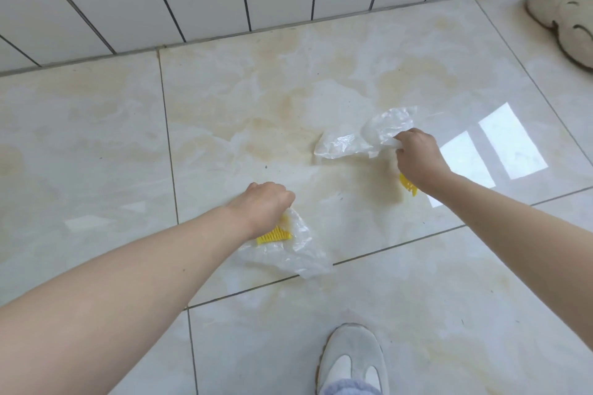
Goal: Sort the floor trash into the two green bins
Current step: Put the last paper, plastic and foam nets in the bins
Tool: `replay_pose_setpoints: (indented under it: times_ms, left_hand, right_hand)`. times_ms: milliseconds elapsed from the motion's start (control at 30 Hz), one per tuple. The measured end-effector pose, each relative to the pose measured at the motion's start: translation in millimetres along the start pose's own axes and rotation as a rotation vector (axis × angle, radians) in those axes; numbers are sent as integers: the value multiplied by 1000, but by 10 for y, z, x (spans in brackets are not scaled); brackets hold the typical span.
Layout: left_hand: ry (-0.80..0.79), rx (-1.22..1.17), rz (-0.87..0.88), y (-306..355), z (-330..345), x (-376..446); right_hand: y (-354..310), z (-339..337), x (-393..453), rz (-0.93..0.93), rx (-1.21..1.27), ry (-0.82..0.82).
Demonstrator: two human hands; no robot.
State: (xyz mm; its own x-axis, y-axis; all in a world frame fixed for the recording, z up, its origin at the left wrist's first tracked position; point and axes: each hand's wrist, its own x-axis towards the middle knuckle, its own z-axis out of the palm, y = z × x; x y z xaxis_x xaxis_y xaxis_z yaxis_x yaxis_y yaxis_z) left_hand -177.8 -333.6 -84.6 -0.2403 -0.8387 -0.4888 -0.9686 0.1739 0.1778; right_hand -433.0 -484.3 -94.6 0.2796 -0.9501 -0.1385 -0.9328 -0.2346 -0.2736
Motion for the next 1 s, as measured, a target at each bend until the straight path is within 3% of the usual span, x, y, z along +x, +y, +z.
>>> replay_pose_setpoints:
  times_ms: [100,200,333,633,1000]
  left_hand:
    - [72,-80,-6,-13,-23,-22]
    - [158,-123,7,-38,-63,-53]
    - [186,-162,-6,-78,-87,-90]
    - [179,-76,-41,-225,-81,-198]
    - [107,-160,-116,-370,-98,-240]
  right_hand:
    - [-181,-76,-95,-1,55,117]
    - [-383,-206,-193,56,294,182]
    - [-675,-273,-254,57,497,54]
    - [-1035,81,-123,-118,76,-396]
    - [-1116,295,-107,-174,-8,-352]
